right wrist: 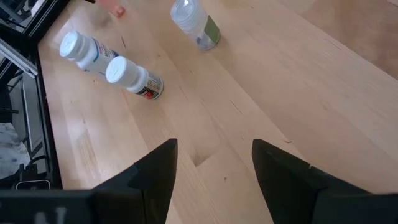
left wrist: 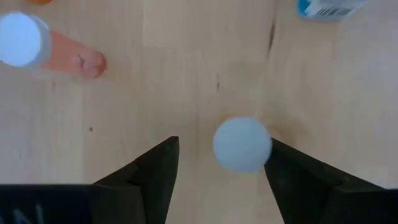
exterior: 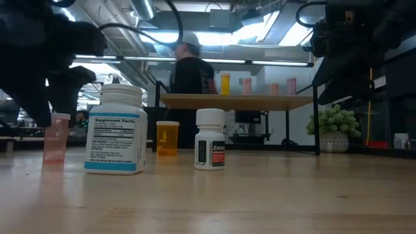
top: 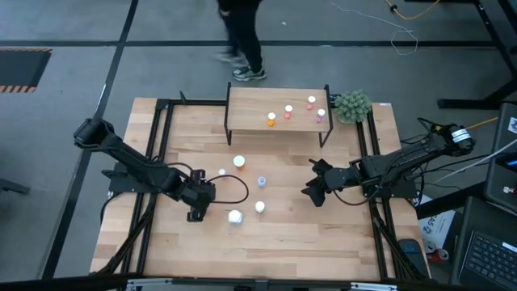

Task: Pick and place medicine bottles onto shelf by color
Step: Put the orange pill bottle on the shelf

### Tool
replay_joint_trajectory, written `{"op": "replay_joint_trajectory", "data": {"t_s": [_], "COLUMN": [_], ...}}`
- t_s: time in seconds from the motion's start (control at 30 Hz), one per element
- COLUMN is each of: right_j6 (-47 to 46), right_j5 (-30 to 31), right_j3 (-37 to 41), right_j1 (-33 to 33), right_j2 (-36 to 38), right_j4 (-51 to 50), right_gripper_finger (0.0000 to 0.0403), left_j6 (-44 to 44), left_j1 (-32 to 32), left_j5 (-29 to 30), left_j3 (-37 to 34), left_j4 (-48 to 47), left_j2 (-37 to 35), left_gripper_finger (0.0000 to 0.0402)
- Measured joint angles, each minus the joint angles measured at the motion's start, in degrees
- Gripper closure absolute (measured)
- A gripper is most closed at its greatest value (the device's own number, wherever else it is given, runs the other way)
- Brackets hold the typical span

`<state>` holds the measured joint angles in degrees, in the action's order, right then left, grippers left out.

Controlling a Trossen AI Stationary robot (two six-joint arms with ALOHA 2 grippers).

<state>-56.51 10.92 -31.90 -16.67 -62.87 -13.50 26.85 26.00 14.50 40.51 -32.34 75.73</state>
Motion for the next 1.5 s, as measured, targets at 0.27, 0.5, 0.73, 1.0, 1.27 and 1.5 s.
{"op": "replay_joint_trajectory", "data": {"t_s": [0.27,0.5,0.73,1.0,1.27,1.5], "right_j6": [0.0,0.0,0.0,0.2,1.4,2.8], "right_j5": [0.0,0.0,0.0,0.0,0.0,0.0], "right_j3": [0.0,0.0,0.0,0.0,0.0,0.0], "right_j1": [0.0,0.0,0.0,0.0,0.0,0.0], "right_j2": [0.0,0.0,0.0,0.0,0.0,0.0], "right_j4": [0.0,-0.1,-0.1,-0.1,-0.1,-0.1], "right_gripper_finger": [0.0192,0.0192,0.0192,0.0192,0.0192,0.0192], "left_j6": [-0.4,1.6,1.5,1.6,1.6,1.4], "left_j1": [0.0,0.0,-0.1,-0.2,-0.2,-0.2], "left_j5": [1.1,1.4,1.4,1.4,1.3,1.0], "left_j3": [0.0,0.0,0.0,0.0,0.0,4.6], "left_j4": [0.8,3.0,3.0,3.8,3.9,1.1], "left_j2": [4.1,4.1,4.1,4.1,4.1,4.1], "left_gripper_finger": [0.0175,0.0175,0.0185,0.0215,0.0263,0.0308]}}
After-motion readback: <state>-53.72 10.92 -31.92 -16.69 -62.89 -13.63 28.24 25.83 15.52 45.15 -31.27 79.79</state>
